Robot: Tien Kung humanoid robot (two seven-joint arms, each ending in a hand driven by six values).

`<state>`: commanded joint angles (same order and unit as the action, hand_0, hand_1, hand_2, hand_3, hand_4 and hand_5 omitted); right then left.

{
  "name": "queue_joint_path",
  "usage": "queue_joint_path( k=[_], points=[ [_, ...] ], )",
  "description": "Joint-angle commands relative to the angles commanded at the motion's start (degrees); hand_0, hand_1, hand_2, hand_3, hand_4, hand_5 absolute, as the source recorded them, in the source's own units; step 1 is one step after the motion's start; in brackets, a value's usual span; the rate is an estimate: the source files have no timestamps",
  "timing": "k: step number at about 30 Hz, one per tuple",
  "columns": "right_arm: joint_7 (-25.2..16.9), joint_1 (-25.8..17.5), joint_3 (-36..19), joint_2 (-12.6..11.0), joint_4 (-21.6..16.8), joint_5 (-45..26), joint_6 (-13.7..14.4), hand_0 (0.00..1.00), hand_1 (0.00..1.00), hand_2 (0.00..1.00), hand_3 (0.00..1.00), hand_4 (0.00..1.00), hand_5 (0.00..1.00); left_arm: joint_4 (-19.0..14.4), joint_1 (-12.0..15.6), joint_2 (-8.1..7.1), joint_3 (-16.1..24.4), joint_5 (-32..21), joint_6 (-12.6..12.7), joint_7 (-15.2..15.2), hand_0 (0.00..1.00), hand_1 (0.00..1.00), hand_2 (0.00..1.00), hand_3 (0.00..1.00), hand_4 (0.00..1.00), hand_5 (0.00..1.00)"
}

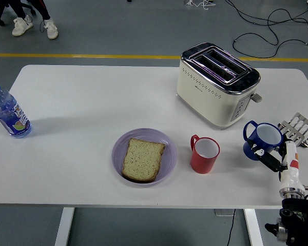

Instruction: Pick up the cup,pour liquid into bread,place the cup on the desk

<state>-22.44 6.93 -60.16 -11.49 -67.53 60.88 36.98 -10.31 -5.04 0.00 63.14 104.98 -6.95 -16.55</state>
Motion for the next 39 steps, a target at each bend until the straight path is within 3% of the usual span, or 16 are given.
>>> queue_joint_path(
  k=[1,6,7,9,13,16,18,22,27,34,39],
  points=[
    [1.81,-0.18,-0.18,-1.19,-2.25,1.86,0.00,0.366,0.340,0.490,0.513,0.758,0.093,0.00,-0.03,0.00,-0.01,-0.01,-0.01,0.00,0.656,0.689,0.708,0.591,0.295,0.895],
    [12.54,0.82,-1.06,-6.47,-13.64,11.77,-0.46,0.366,0.340,0.490,0.513,0.758,0.093,0.00,-0.13,0.00,0.12,0.00,-0.04,-0.03,0.656,0.689,0.708,0.591,0.295,0.895],
    [14.16,1.25,-1.19,-7.04,-15.23,12.97,-0.96,0.320,0.284,0.455,0.507,0.721,0.011,0.00,-0.15,0.00,0.20,0.04,-0.05,-0.04,0.657,0.689,0.708,0.591,0.295,0.898],
    [19.00,3.30,-1.44,-9.51,-20.03,17.13,-3.83,0.320,0.284,0.455,0.507,0.721,0.011,0.00,-0.23,0.00,0.28,0.05,-0.09,-0.05,0.657,0.689,0.708,0.591,0.295,0.898],
    [29.05,8.17,-0.72,-12.33,-29.46,22.68,-9.67,0.307,0.269,0.427,0.496,0.718,0.012,0.00,-0.35,0.00,0.80,0.35,-0.14,-0.06,0.657,0.690,0.708,0.591,0.295,0.897],
    [35.76,12.65,1.29,-12.99,-32.30,25.06,-14.74,0.307,0.269,0.427,0.496,0.718,0.012,0.00,-0.42,0.00,0.70,0.09,-0.09,-0.04,0.657,0.690,0.708,0.591,0.295,0.897],
    [40.97,16.97,3.81,-12.62,-32.59,27.33,-18.98,0.307,0.269,0.427,0.496,0.718,0.012,0.00,-0.49,0.00,0.60,0.06,-0.12,-0.04,0.657,0.690,0.708,0.591,0.295,0.897],
    [49.91,24.96,9.30,-12.08,-30.92,29.52,-24.76,0.301,0.262,0.418,0.481,0.705,0.015,0.00,-0.72,0.00,0.37,0.18,-0.29,-0.03,0.656,0.690,0.708,0.591,0.295,0.896],
    [55.04,35.39,18.25,-10.34,-26.43,33.76,-29.10,0.296,0.261,0.415,0.475,0.703,0.032,0.00,-0.81,0.00,0.03,-0.16,-0.40,-0.05,0.656,0.690,0.709,0.591,0.295,0.896],
    [56.69,44.03,29.54,-7.68,-20.79,40.21,-31.08,0.296,0.260,0.416,0.473,0.694,0.038,0.00,-0.85,0.00,-0.33,-0.68,-0.47,-0.15,0.656,0.691,0.709,0.592,0.295,0.896],
    [55.23,49.01,37.49,-5.13,-16.44,46.86,-29.93,0.296,0.261,0.417,0.472,0.683,0.045,0.00,-0.77,0.00,-0.34,-0.58,-0.55,-0.28,0.656,0.691,0.709,0.592,0.296,0.895]
  ],
)
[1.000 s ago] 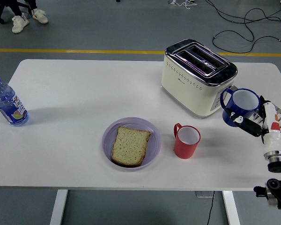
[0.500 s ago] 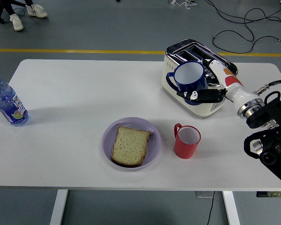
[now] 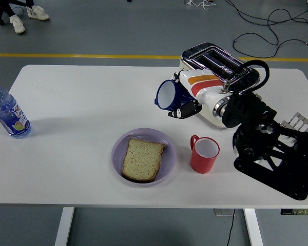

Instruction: Pick up the cup,pour liquid into bread,place the cup on the desk

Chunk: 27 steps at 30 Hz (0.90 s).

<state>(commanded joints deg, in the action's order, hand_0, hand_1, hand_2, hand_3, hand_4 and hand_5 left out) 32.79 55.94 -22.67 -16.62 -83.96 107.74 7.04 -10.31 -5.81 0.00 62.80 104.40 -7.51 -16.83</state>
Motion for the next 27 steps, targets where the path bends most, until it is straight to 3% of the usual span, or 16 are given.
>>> queue_joint_path(
  k=[6,15,21,27],
  points=[
    [-0.24,3.84,8.25,1.67,2.57,8.29,1.12,0.294,0.261,0.415,0.469,0.671,0.043,0.00,0.17,0.00,0.03,0.10,-0.07,-0.12,0.657,0.691,0.709,0.591,0.296,0.896],
    [4.19,10.54,21.62,4.70,6.46,13.82,-1.92,0.294,0.262,0.415,0.467,0.658,0.048,0.00,0.34,0.00,0.08,0.67,-0.28,-0.28,0.658,0.691,0.709,0.591,0.296,0.896],
    [4.19,11.51,20.20,5.51,6.95,16.47,-7.97,0.296,0.264,0.415,0.463,0.644,0.054,0.00,0.41,0.00,0.26,1.14,-0.26,-0.32,0.658,0.692,0.709,0.592,0.295,0.896],
    [4.19,11.23,19.73,5.54,6.57,15.88,-8.65,0.297,0.264,0.417,0.462,0.639,0.056,0.00,0.65,0.00,0.93,2.05,-0.27,-0.30,0.658,0.693,0.709,0.591,0.296,0.898]
  ],
)
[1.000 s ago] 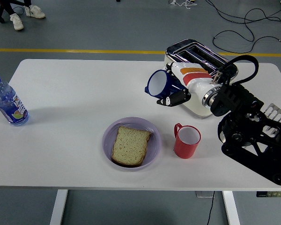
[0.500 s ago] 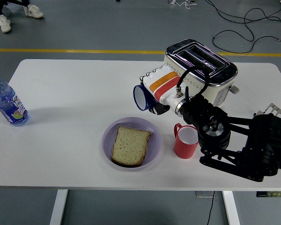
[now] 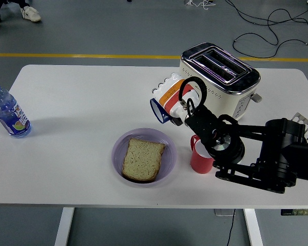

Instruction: Pick up the cup,pour liquid into bread,place the cup on the desk

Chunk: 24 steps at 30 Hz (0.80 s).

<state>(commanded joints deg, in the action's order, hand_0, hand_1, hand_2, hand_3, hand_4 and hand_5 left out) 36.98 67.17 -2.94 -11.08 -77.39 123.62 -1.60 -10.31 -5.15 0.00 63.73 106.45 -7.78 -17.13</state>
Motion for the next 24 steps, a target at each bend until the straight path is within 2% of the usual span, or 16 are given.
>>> queue_joint_path(
  k=[7,13,15,20,24],
  points=[
    [0.00,-0.81,0.19,-0.72,-0.58,-1.99,0.07,0.299,0.267,0.420,0.459,0.634,0.065,0.00,-0.05,0.00,0.12,0.38,-0.07,0.07,0.658,0.694,0.709,0.592,0.297,0.897],
    [0.00,-2.61,1.70,-1.01,-1.76,-4.55,3.00,0.300,0.268,0.420,0.457,0.633,0.079,0.00,-0.31,0.00,0.76,1.03,-0.14,0.11,0.658,0.694,0.710,0.591,0.297,0.897],
    [0.00,-3.50,2.48,-1.28,-2.80,-5.79,4.76,0.300,0.268,0.420,0.457,0.633,0.079,0.00,-0.51,0.00,1.01,1.29,-0.18,0.10,0.658,0.694,0.710,0.591,0.297,0.897],
    [0.00,-6.15,-2.57,-2.98,-5.65,-12.76,6.03,0.302,0.271,0.421,0.458,0.633,0.083,0.00,-0.70,0.00,1.37,1.69,-0.22,0.15,0.658,0.694,0.710,0.591,0.296,0.897],
    [0.00,-8.75,-8.83,-5.36,-7.89,-20.88,6.61,0.302,0.271,0.421,0.458,0.633,0.083,0.00,-0.85,0.00,1.43,1.68,-0.16,0.24,0.658,0.694,0.710,0.591,0.296,0.897]
  ],
)
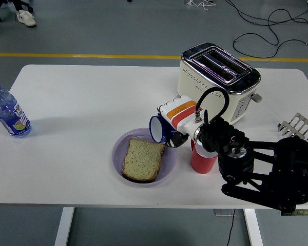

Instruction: Pick up the cup,pour liquid into bread,place the cup on the desk

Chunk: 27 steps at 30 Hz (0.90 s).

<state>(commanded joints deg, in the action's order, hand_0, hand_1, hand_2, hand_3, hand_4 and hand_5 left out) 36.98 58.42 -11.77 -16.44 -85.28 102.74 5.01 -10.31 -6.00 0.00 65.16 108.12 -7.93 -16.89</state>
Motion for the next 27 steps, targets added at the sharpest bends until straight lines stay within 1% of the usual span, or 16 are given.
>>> queue_joint_path(
  k=[1,4,6,7,12,13,19,27],
  points=[
    [0.00,-0.94,-1.57,-0.76,-0.49,-0.65,0.10,0.334,0.299,0.444,0.491,0.630,0.079,0.00,-0.05,0.00,-0.02,-0.02,0.04,0.03,0.658,0.693,0.711,0.591,0.295,0.892],
    [0.00,-2.87,-4.99,-1.97,-1.24,-2.10,0.33,0.334,0.299,0.444,0.491,0.630,0.079,0.00,-0.13,0.00,-0.19,-0.21,0.08,0.06,0.658,0.693,0.711,0.591,0.295,0.892],
    [0.00,-4.54,-7.18,-2.68,-1.77,-4.67,0.47,0.334,0.299,0.444,0.491,0.630,0.079,0.00,-0.16,0.00,0.01,0.05,0.04,0.07,0.658,0.693,0.711,0.591,0.295,0.892],
    [0.00,-5.98,-8.91,-3.16,-2.46,-6.54,0.65,0.355,0.316,0.454,0.496,0.625,0.077,0.00,-0.20,0.00,0.12,0.23,0.03,0.07,0.658,0.693,0.711,0.591,0.295,0.891],
    [0.00,-10.29,-14.65,-4.41,-4.69,-13.88,1.78,0.355,0.316,0.454,0.496,0.625,0.077,0.00,-0.27,0.00,0.52,0.54,0.20,0.11,0.658,0.693,0.711,0.591,0.295,0.891],
    [0.00,-11.20,-16.07,-4.60,-5.11,-15.06,1.82,0.369,0.320,0.459,0.501,0.606,0.067,0.00,-0.32,0.00,0.43,0.53,0.23,0.13,0.658,0.694,0.711,0.592,0.296,0.891],
    [0.00,-15.59,-23.26,-5.87,-8.16,-22.36,1.48,0.367,0.319,0.459,0.500,0.612,0.073,0.00,-0.39,0.00,0.64,0.64,0.26,0.16,0.658,0.693,0.712,0.591,0.297,0.894],
    [0.00,-20.07,-31.98,-6.74,-10.26,-33.46,1.40,0.359,0.317,0.455,0.501,0.611,0.072,0.00,-0.31,0.00,0.36,0.31,0.22,0.16,0.658,0.693,0.711,0.591,0.297,0.893]
  ],
)
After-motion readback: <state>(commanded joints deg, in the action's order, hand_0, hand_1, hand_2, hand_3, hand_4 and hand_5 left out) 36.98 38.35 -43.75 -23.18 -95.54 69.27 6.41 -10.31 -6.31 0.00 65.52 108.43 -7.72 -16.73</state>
